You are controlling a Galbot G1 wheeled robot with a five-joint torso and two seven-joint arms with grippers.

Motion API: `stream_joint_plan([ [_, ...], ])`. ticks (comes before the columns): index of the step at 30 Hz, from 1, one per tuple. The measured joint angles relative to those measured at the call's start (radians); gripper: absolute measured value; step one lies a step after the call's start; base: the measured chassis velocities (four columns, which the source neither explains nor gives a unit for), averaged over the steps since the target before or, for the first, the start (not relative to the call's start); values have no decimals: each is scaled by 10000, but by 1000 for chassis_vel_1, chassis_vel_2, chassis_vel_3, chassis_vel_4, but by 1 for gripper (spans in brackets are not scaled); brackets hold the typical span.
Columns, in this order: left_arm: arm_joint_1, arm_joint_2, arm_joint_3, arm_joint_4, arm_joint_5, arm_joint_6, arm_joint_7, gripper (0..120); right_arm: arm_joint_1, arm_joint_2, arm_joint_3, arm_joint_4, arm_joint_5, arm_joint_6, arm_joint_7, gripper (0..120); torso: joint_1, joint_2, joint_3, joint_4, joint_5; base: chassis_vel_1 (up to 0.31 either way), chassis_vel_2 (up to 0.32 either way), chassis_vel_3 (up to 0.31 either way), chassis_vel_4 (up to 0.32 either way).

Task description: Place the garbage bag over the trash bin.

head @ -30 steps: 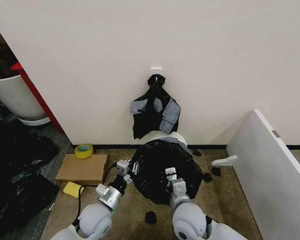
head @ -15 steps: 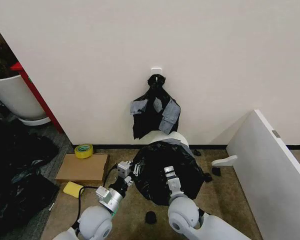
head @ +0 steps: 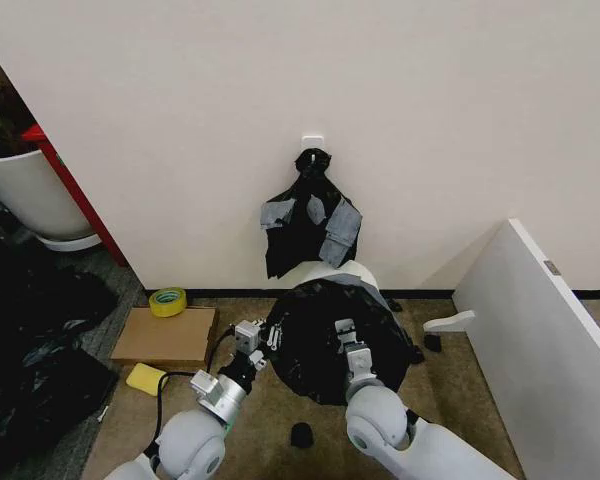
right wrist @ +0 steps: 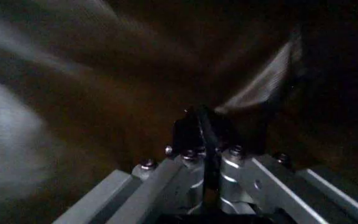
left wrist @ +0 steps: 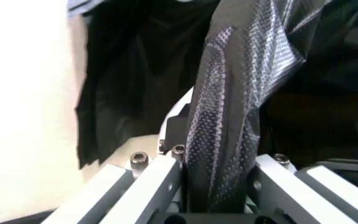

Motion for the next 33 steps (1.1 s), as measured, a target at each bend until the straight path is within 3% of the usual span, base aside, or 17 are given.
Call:
stream_joint_plan([
  [3,-78,-73,-179,111,-367,176,-6,0,-483,-246,-42,414,-581,338,-252,2,0,0,0,-1,0,0,0,0,0],
  [8,-148,-161,-385,178,-881,557,-216,0,-1041,-470,-245,571,-1702,1207,-708,19,0,0,0,-2,1,0,0,0,0],
  [18,-120,-365,-649,150,-1435,1934,-1441,0,-1658,-777,193,380,-3308,4879,-3177,55,0,0,0,0,0,0,0,0,0],
  [20,-41,-430,-784,63,-1553,2565,-1990,0,-1878,-776,474,329,-3414,6098,-4335,64,0,0,0,0,2,0,0,0,0],
  [24,106,-522,-880,-70,-1914,3415,-2629,0,-2155,-706,805,286,-3389,7079,-5062,77,0,0,0,1,2,0,0,0,0],
  [27,175,-775,-1035,-373,-3016,4643,-3644,0,-2488,-575,1075,220,-3412,7384,-4753,90,0,0,0,0,2,0,0,0,0],
  [29,176,-860,-1093,-453,-3347,4886,-3897,0,-2559,-551,1109,220,-3448,7321,-4486,91,0,0,0,0,2,0,0,0,0],
  [33,138,-1627,-1684,-711,-5311,5834,-4921,0,-2838,-379,1347,33,-3834,6831,-2956,100,0,0,0,-1,-2,0,0,0,0],
])
